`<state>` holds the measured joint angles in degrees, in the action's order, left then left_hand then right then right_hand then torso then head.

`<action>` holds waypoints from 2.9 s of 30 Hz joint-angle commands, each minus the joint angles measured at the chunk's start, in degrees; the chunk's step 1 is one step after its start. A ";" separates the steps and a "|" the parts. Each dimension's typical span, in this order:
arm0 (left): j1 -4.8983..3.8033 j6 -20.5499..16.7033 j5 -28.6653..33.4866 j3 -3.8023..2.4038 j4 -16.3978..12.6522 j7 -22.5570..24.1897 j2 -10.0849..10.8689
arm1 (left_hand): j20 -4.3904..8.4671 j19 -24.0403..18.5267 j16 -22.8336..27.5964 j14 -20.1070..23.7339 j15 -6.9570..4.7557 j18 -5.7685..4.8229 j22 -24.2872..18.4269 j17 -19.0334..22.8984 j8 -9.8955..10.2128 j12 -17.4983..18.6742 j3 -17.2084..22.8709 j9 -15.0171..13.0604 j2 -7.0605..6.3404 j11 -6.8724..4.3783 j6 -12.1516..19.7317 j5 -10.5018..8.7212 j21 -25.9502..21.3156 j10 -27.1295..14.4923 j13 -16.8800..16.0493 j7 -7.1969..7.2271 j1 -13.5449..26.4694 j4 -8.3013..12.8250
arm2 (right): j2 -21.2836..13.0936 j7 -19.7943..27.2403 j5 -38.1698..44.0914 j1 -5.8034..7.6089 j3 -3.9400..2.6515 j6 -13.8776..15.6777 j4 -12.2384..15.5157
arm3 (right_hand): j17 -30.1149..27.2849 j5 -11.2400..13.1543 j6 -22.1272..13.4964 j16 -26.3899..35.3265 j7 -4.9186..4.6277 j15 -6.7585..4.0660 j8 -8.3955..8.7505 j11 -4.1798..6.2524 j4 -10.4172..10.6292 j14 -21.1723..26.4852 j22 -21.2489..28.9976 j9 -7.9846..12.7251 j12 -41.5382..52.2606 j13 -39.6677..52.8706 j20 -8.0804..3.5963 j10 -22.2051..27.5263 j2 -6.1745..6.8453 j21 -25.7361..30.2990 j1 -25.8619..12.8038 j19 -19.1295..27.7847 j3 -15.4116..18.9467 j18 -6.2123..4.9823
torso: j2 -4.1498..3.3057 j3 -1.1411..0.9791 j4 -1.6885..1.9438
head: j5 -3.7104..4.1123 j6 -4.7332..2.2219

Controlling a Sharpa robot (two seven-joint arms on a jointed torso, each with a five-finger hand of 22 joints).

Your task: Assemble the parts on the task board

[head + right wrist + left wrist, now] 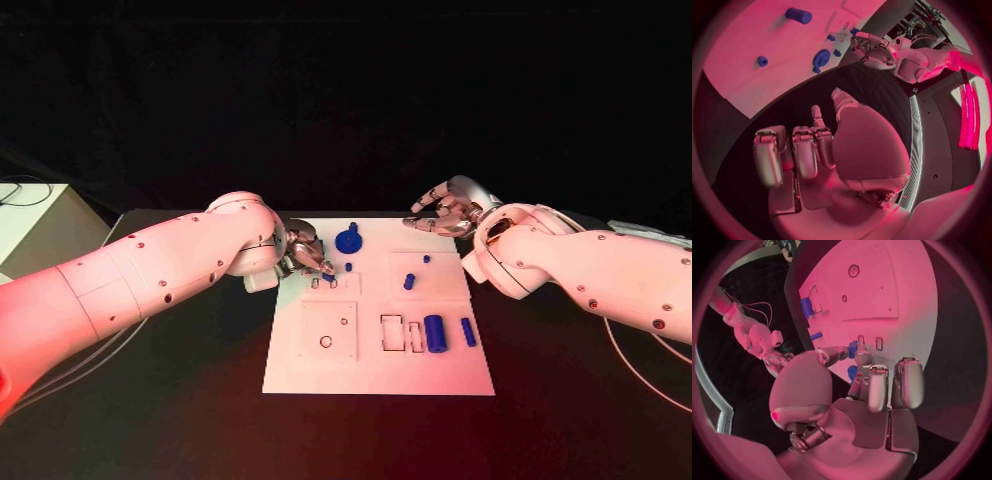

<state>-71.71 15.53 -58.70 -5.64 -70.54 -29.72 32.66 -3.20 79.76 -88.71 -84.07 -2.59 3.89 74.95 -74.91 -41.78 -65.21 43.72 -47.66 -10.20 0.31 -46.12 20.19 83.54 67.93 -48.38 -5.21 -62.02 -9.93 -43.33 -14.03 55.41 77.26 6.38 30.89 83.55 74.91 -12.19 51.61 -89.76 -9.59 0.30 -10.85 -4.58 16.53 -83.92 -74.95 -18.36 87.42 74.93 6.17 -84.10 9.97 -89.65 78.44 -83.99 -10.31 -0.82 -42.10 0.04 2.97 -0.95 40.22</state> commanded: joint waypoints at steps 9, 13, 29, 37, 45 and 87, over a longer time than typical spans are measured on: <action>0.35 -3.24 -1.35 0.37 0.69 0.07 -1.04 | 0.26 0.81 -0.59 -5.40 -0.65 -0.57 0.79 -13.74 -0.52 -0.66 9.42 -3.81 0.07 -0.34 -1.23 0.01 0.44 1.21 -0.71 1.00 1.01 10.49 | -0.20 -0.15 0.93 -0.03 -0.02 0.25 0.44 | 15.09 -0.58 -0.38 -0.24 -0.05 0.37 -0.24 -0.36 0.07 -6.08 -14.94 -0.05 -0.38 12.10 0.32 -2.55 0.05 -0.19 -0.53 -5.93 -0.23 0.78 | -0.08 0.03 -0.03 | 0.07 0.26; 0.42 -3.16 -1.40 0.66 0.83 0.06 -1.18 | 0.31 0.85 -0.67 -5.46 -0.72 -0.58 0.83 -13.89 -0.55 -0.74 9.19 -3.85 0.08 -0.42 -1.34 -0.05 0.46 1.42 -0.81 1.10 1.10 10.45 | -0.26 -0.21 0.94 -0.03 -0.02 0.26 0.58 | 15.09 -0.58 -0.38 -0.24 -0.05 0.37 -0.24 -0.36 0.07 -6.08 -14.94 -0.05 -0.38 12.10 0.32 -2.55 0.05 -0.19 -0.53 -5.93 -0.23 0.78 | -0.11 0.04 -0.05 | 0.13 0.38; 0.89 -2.58 -3.22 1.53 0.58 0.04 -1.47 | 0.38 1.01 -0.77 -5.54 -0.84 -0.63 1.07 -14.08 -0.58 -0.74 8.82 -3.92 0.08 -0.56 -1.52 -0.14 0.55 1.65 -0.79 1.26 1.16 10.43 | -0.36 -0.35 0.99 -0.03 -0.02 0.25 0.77 | 15.09 -0.73 -0.39 -0.24 -0.05 0.37 -0.28 -0.36 0.09 -6.08 -14.87 -0.06 -0.55 11.93 0.32 -2.36 0.03 -0.09 -0.60 -5.89 -0.24 0.75 | -0.01 0.04 -0.01 | 0.12 0.78; 0.98 -2.46 -3.75 1.60 0.39 0.03 -1.33 | 0.39 1.00 -0.76 -5.54 -0.85 -0.63 1.04 -14.07 -0.58 -0.67 8.81 -3.92 0.10 -0.58 -1.53 -0.15 0.54 1.61 -0.67 1.27 1.14 10.44 | -0.37 -0.37 1.02 -0.03 -0.02 0.25 0.78 | 15.09 -0.73 -0.39 -0.24 -0.05 0.37 -0.28 -0.36 0.09 -6.08 -14.87 -0.06 -0.55 11.93 0.32 -2.36 0.03 -0.09 -0.60 -5.89 -0.24 0.75 | -0.03 0.03 -0.08 | 0.01 0.85; 1.01 -2.23 -4.20 1.62 0.19 0.03 -1.18 | 0.41 1.00 -0.73 -5.51 -0.88 -0.63 1.04 -14.01 -0.57 -0.67 8.78 -3.93 0.13 -0.61 -1.56 -0.15 0.54 1.64 -0.69 1.31 1.09 10.48 | -0.43 -0.38 1.04 -0.03 -0.02 0.24 0.78 | 15.09 -0.73 -0.39 -0.24 -0.05 0.37 -0.28 -0.36 0.09 -6.08 -14.87 -0.06 -0.55 11.93 0.32 -2.36 0.03 -0.09 -0.60 -5.89 -0.24 0.75 | -0.04 0.02 -0.06 | 0.00 0.99; 1.68 -1.64 -4.36 1.91 0.84 0.01 -2.48 | 1.06 1.11 -0.91 -5.67 -1.59 -0.66 1.01 -14.40 1.48 -0.71 -2.34 -2.92 -0.69 -1.38 -3.70 -1.62 0.23 2.56 -1.07 2.41 3.35 5.43 | -0.36 -0.39 1.04 -0.04 -0.02 0.20 0.86 | 15.09 -0.96 -0.44 -0.24 -0.04 0.36 -0.41 -0.35 0.10 -6.08 -14.80 -0.07 -0.62 11.86 0.32 -2.29 0.05 0.00 -0.86 -5.84 -0.28 0.73 | -0.02 -0.04 -0.05 | 0.30 1.39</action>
<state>-70.49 12.91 -63.21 -4.01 -69.59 -29.92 30.54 -2.57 80.78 -89.37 -83.94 -3.68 3.91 74.91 -74.91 -40.59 -65.85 41.70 -50.67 -10.95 -0.82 -49.08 18.84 83.75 70.47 -49.52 -3.28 -59.31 -4.49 -43.72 -14.66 55.83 77.24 6.38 31.18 84.34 74.91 -12.76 51.62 -89.76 -9.58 0.30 -11.07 -4.58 16.53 -83.93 -74.95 -18.36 87.06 74.91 6.17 -84.10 9.96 -89.65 77.96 -83.99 -10.31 -0.82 -42.14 0.01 2.91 -0.65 41.62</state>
